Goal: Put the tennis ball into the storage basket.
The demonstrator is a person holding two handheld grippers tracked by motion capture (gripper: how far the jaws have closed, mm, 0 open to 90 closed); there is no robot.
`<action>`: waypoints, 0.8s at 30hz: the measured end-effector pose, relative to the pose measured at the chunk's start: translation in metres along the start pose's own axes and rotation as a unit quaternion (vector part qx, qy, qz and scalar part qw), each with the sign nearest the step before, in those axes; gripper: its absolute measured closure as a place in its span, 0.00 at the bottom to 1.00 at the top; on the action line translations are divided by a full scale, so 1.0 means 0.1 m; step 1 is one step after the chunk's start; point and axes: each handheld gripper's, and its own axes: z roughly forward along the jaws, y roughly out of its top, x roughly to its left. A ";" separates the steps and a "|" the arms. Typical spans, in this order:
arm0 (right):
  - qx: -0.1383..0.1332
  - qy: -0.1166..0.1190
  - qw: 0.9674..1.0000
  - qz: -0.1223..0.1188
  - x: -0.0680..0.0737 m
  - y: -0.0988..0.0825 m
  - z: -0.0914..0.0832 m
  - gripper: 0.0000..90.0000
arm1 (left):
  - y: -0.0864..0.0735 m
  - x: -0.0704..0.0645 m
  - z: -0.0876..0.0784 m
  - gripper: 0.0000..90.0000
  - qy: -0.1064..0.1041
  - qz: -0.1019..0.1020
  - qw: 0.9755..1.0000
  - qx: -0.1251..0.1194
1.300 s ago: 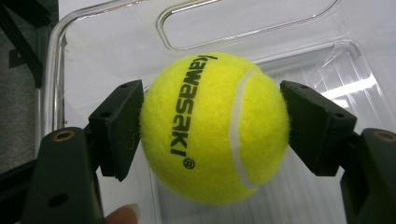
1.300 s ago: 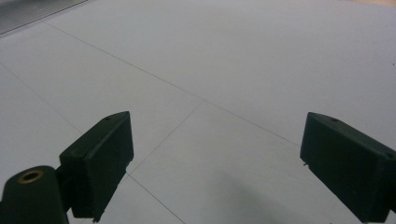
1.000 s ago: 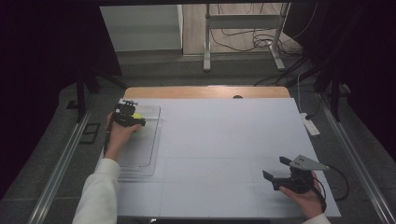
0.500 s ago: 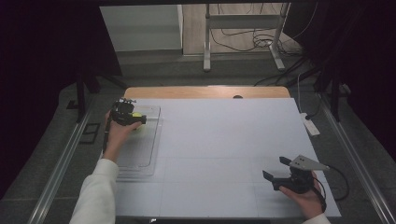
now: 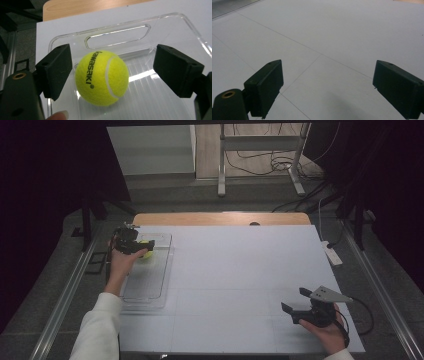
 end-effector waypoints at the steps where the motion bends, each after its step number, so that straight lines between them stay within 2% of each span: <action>1: 0.000 0.000 1.000 0.000 0.00 0.00 0.00 0.11 | -0.01 0.01 -0.03 0.19 -0.005 -0.001 1.000 -0.006; 5: 0.000 0.001 1.000 0.001 0.00 0.00 0.01 0.11 | -0.02 0.01 -0.10 0.19 -0.014 -0.006 1.000 -0.020; 8: 0.000 0.000 1.000 0.001 -0.01 0.00 0.02 0.11 | -0.02 0.02 -0.17 0.19 -0.032 -0.015 0.999 -0.036; 16: 0.000 0.003 1.000 0.001 -0.02 0.02 0.04 0.11 | 0.00 -0.05 -0.36 0.19 -0.049 0.001 0.996 -0.068; 24: -0.003 0.005 1.000 0.006 -0.03 0.01 0.03 0.11 | 0.00 -0.14 -0.49 0.19 -0.066 0.014 0.994 -0.089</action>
